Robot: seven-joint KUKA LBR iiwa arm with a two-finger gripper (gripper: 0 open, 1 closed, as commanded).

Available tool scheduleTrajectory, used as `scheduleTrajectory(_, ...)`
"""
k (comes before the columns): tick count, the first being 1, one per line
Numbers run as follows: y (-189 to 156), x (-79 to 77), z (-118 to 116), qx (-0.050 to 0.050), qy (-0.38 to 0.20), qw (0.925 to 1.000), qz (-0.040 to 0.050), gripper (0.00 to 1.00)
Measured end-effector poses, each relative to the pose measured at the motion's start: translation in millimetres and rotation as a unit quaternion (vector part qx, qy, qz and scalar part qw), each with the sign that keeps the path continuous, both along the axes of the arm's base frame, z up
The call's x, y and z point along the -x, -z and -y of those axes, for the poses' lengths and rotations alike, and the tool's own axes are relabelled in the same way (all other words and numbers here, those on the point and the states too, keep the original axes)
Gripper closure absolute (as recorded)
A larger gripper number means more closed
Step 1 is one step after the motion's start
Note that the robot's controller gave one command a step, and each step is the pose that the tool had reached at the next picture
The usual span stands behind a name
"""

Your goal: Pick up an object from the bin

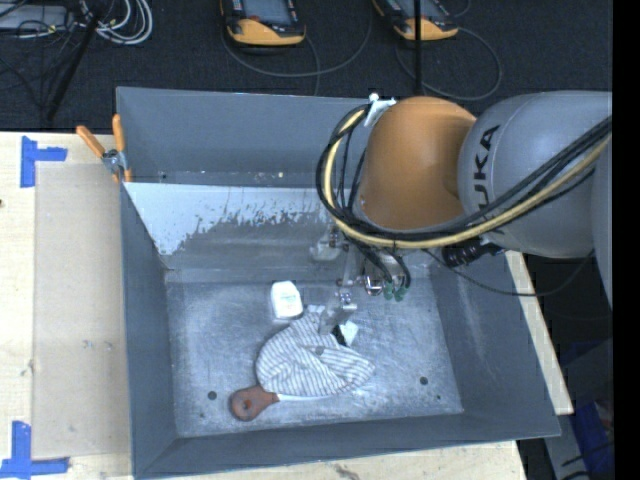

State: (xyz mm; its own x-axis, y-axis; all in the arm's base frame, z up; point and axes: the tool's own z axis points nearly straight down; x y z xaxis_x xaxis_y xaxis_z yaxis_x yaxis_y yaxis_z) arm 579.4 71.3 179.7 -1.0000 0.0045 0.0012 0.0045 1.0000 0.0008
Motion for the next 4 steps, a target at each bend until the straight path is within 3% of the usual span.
scheduleTrajectory(1,0,0.0,0,0.000,0.000,1.0000,0.0000,0.00)
scheduleTrajectory(2,98,13.3,23,0.000,-0.102,0.9948,0.0114,1.00)
scheduleTrajectory(3,98,13.4,23,0.000,-0.101,0.9948,0.0114,1.00)
scheduleTrajectory(4,70,20.1,24,0.001,-0.101,0.9949,0.0007,1.00)
